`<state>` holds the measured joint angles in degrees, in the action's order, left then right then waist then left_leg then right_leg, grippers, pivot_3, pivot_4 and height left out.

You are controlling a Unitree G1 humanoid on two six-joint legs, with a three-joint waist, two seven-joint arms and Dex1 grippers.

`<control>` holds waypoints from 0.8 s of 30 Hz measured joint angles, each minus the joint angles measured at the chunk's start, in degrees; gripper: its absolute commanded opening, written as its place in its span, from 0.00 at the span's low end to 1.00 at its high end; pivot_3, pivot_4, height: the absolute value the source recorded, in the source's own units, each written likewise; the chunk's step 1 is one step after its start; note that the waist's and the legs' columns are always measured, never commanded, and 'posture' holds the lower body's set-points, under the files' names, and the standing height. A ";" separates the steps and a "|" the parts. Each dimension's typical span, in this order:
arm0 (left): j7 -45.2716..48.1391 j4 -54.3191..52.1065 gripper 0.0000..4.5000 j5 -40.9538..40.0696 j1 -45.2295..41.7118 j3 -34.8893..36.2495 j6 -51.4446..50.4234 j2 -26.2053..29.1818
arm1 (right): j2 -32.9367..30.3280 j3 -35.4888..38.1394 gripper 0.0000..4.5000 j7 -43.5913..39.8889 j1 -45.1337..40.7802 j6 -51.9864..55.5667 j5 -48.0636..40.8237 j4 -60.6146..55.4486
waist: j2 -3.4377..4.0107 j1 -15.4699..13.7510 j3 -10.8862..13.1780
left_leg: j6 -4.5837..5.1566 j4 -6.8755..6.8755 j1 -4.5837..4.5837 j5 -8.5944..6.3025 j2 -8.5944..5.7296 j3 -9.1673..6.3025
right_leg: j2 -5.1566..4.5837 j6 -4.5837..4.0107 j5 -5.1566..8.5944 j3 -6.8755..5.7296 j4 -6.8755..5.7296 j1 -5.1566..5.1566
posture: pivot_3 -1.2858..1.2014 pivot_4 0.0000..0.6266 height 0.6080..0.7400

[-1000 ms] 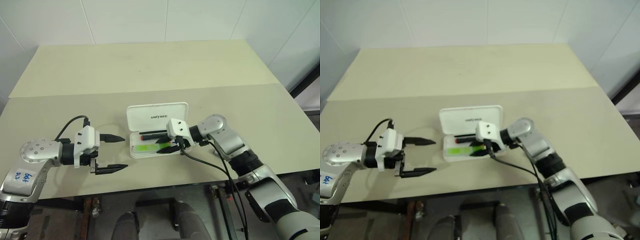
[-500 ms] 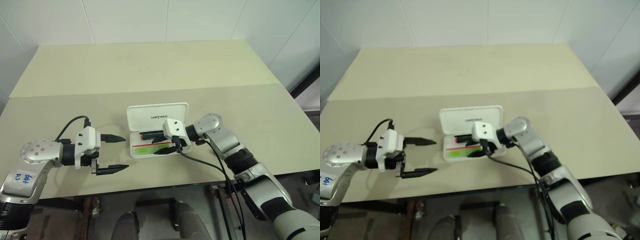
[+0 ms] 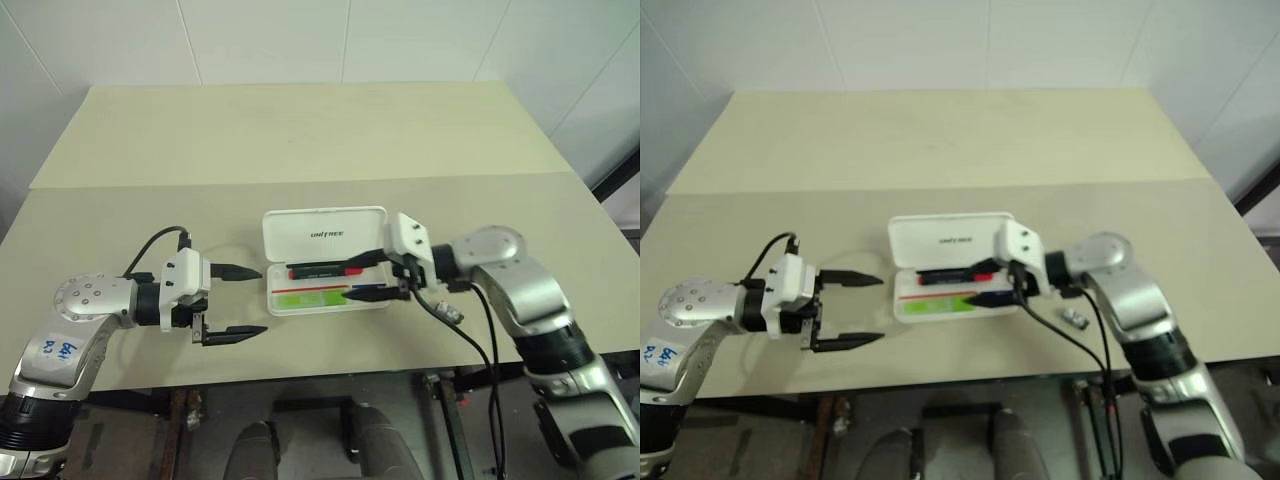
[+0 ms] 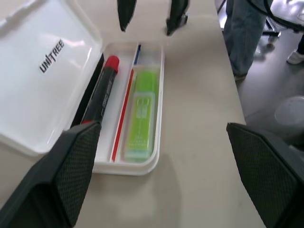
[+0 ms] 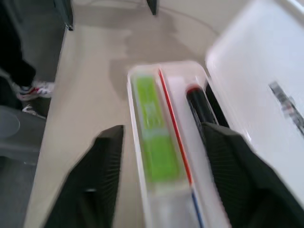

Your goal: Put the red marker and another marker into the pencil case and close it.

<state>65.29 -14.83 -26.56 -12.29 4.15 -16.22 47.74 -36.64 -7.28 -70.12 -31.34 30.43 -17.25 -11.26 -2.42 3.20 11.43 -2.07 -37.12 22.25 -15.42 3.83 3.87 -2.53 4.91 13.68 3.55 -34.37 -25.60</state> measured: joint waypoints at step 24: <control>0.45 1.45 1.00 -0.24 -6.69 -5.22 -1.88 -5.77 | -10.22 22.60 0.99 9.54 32.06 -6.73 -3.00 0.98 | -0.04 0.11 0.00 | 0.12 -0.10 -0.04 0.06 -0.04 0.01 | 0.06 0.14 -0.05 0.14 0.31 0.19 | 0.52 0.24 1.00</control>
<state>65.74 -13.38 -26.80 -18.99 -1.08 -18.10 41.97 -46.86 15.32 -60.58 0.72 23.70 -20.25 -10.28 -2.46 3.31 11.43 -1.95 -37.21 22.21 -15.36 3.80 3.88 -2.47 5.06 13.63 3.69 -34.07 -25.41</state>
